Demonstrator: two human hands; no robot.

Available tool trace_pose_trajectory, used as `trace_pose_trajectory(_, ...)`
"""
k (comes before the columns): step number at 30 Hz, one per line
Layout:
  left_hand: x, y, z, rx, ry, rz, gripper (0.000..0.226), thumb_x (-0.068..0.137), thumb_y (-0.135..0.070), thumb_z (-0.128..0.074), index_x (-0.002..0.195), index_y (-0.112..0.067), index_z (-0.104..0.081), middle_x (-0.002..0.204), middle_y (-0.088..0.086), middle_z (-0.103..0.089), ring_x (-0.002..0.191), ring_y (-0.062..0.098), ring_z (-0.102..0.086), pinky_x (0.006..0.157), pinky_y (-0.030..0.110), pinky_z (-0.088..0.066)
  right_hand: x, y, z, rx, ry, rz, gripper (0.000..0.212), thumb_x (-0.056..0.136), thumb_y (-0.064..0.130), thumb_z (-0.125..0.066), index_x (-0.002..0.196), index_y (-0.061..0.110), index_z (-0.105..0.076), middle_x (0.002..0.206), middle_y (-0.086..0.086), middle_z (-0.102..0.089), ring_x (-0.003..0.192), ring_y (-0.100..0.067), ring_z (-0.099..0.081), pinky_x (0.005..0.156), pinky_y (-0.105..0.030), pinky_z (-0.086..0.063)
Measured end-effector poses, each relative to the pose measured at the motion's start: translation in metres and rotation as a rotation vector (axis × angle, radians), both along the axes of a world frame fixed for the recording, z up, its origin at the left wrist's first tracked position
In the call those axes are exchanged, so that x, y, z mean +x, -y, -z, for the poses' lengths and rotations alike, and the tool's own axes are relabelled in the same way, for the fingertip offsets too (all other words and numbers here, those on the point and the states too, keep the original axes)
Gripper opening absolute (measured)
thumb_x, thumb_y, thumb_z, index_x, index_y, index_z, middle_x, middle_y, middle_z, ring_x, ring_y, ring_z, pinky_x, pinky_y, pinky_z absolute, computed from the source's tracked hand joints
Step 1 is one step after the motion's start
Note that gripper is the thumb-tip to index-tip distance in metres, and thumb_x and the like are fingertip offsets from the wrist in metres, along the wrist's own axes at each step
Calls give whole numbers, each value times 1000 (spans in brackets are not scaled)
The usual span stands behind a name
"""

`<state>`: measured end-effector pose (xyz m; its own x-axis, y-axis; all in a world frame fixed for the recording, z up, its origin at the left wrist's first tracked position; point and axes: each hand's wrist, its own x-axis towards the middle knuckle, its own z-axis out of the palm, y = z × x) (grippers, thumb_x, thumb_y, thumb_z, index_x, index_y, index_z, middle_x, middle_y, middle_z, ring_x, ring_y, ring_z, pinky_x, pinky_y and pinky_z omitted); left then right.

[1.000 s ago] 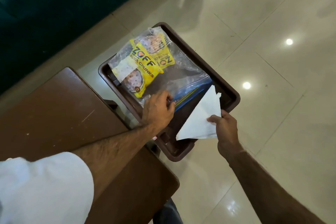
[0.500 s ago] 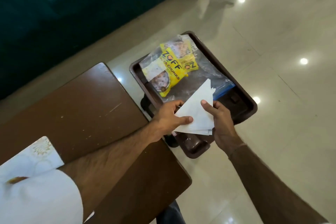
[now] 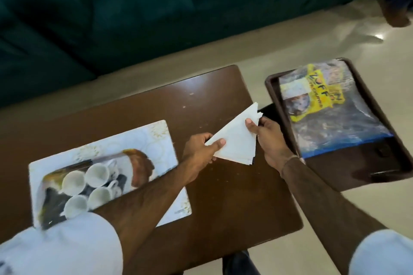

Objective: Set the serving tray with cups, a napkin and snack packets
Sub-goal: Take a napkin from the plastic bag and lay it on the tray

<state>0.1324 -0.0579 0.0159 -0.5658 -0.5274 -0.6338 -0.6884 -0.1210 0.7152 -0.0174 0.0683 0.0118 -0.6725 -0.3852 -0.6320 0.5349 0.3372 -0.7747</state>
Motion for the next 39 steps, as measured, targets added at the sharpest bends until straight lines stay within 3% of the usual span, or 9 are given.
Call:
trace_pose_trajectory(3,48,21,1,-54,65,-114,30,88,-49,-70,99,-20,-69,84,-4,-73,64,14,-72,57,19,-58,37,39,8,21,-31,-93,23,94,26,-66,113,13,-68,105,3,-75,93,-16,-73,66,-23,-57)
trace_pose_trajectory(6,97,34,3,-133,131,-251,31,88,-52,-68,94,-21,-66,74,-3,-70,52,10,-68,45,13,-48,77,75,16,50,-29,-203,23,94,27,-65,113,13,-67,107,1,-74,96,-18,-71,74,-30,-60)
trace_pose_trajectory(13,186,40,16,-50,157,-623,25,89,-38,-73,99,-16,-66,68,4,-71,48,14,-68,48,32,-60,158,127,31,129,-150,-397,13,92,24,-68,104,20,-65,99,7,-72,94,-17,-69,82,-35,-58)
trace_pose_trajectory(19,233,29,33,-36,333,-733,47,83,-57,-71,98,-12,-68,82,7,-75,58,23,-72,60,43,-64,204,147,35,285,-367,-602,22,92,30,-65,78,26,-49,75,14,-53,68,-4,-51,56,-20,-36)
trace_pose_trajectory(25,262,30,42,-19,503,-674,60,79,-69,-66,100,-12,-71,88,9,-76,69,26,-75,69,45,-64,231,153,37,368,-442,-730,24,90,29,-69,91,13,-51,82,1,-57,77,-19,-54,64,-26,-38)
trace_pose_trajectory(28,269,33,45,-43,637,-546,78,75,-78,-60,114,-11,-68,111,12,-74,101,30,-70,87,39,-56,237,155,37,435,-486,-807,41,85,29,-75,112,6,-54,105,-10,-59,97,-28,-57,80,-34,-45)
trace_pose_trajectory(31,272,37,41,-67,775,-437,91,75,-84,-53,128,-11,-58,131,13,-64,119,32,-61,88,41,-49,240,159,35,463,-502,-779,55,80,27,-80,120,6,-48,120,-14,-54,106,-32,-58,88,-39,-48)
trace_pose_trajectory(35,271,29,32,-336,784,-264,66,87,-74,-46,105,-14,-70,107,8,-74,98,27,-70,75,36,-53,240,158,35,462,-484,-767,64,78,28,-81,125,11,-41,129,-13,-48,109,-32,-58,90,-40,-51)
trace_pose_trajectory(39,263,22,22,-520,556,-106,49,94,-59,-46,84,-19,-71,80,-1,-75,73,19,-71,64,30,-53,237,155,35,435,-466,-808,70,79,34,-80,132,14,-38,136,-12,-47,117,-31,-56,98,-41,-50)
